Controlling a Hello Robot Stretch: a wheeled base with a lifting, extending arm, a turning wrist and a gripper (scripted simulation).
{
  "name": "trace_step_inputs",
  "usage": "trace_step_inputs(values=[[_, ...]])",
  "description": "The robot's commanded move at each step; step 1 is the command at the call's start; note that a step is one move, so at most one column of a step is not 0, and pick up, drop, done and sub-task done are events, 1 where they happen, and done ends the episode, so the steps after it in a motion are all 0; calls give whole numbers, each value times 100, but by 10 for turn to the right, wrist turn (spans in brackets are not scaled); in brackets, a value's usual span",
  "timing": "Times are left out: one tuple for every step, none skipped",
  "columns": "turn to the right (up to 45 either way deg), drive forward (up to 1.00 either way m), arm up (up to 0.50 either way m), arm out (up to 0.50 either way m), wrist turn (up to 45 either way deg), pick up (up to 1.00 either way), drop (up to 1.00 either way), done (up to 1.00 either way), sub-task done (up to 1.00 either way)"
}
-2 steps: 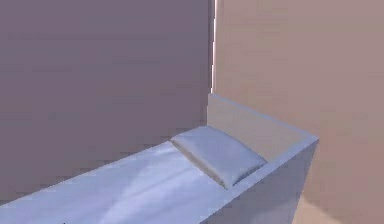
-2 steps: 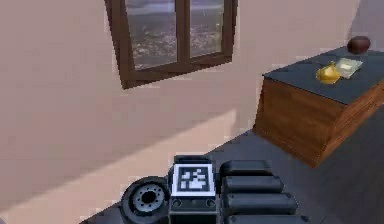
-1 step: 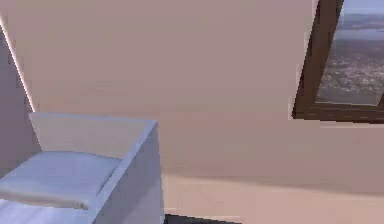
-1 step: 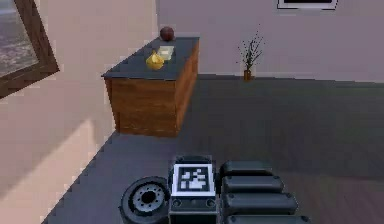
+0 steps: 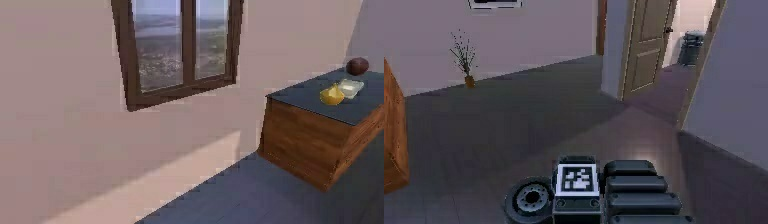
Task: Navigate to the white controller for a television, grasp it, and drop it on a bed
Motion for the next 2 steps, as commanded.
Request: trace_step_inputs(values=[[300,0,0,0,0,0,0,0,0],[-450,0,0,0,0,0,0,0,0]])
